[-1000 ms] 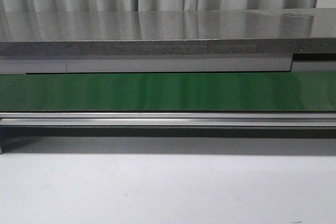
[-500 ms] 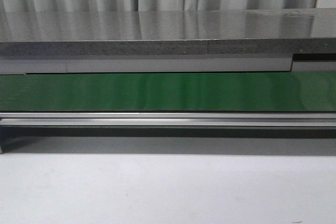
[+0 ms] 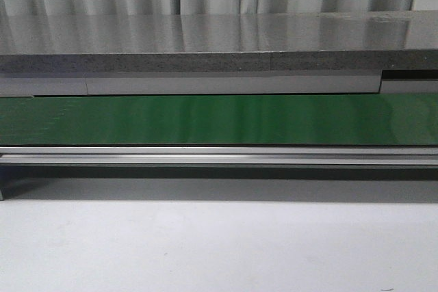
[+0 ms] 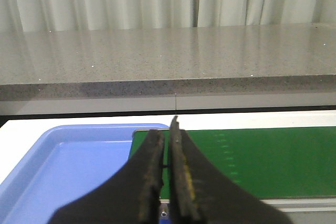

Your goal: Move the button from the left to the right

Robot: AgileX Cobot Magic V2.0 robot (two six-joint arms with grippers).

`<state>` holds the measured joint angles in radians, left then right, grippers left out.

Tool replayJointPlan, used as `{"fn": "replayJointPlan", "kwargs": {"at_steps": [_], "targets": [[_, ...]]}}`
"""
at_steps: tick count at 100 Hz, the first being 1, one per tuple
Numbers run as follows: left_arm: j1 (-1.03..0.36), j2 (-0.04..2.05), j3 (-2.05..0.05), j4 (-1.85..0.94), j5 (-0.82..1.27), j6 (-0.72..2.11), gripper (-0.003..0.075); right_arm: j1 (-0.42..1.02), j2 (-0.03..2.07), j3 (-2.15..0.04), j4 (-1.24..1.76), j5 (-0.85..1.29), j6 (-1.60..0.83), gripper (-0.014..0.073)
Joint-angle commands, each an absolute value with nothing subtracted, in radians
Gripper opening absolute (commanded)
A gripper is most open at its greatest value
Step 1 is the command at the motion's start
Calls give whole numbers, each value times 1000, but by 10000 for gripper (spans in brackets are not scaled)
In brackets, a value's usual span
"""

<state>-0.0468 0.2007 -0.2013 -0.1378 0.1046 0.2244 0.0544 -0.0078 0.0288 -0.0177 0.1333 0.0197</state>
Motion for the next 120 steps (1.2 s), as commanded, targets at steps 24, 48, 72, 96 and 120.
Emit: {"fn": "replayJointPlan", "kwargs": {"at_steps": [24, 48, 72, 96, 120], "targets": [[-56, 207, -177, -46, -46, 206, 5, 55, -25, 30, -28, 50, 19, -122], [-56, 131, -58, 68, -114, 26, 5, 55, -25, 30, -28, 50, 19, -122], [-56, -27, 32, 68, -114, 26, 5, 55, -25, 30, -28, 50, 19, -122], [-56, -39, 38, 72, -97, 26, 5, 55, -25, 30, -28, 50, 19, -122], [-56, -39, 38, 72, -95, 26, 5, 55, -25, 30, -28, 50, 19, -122]]}}
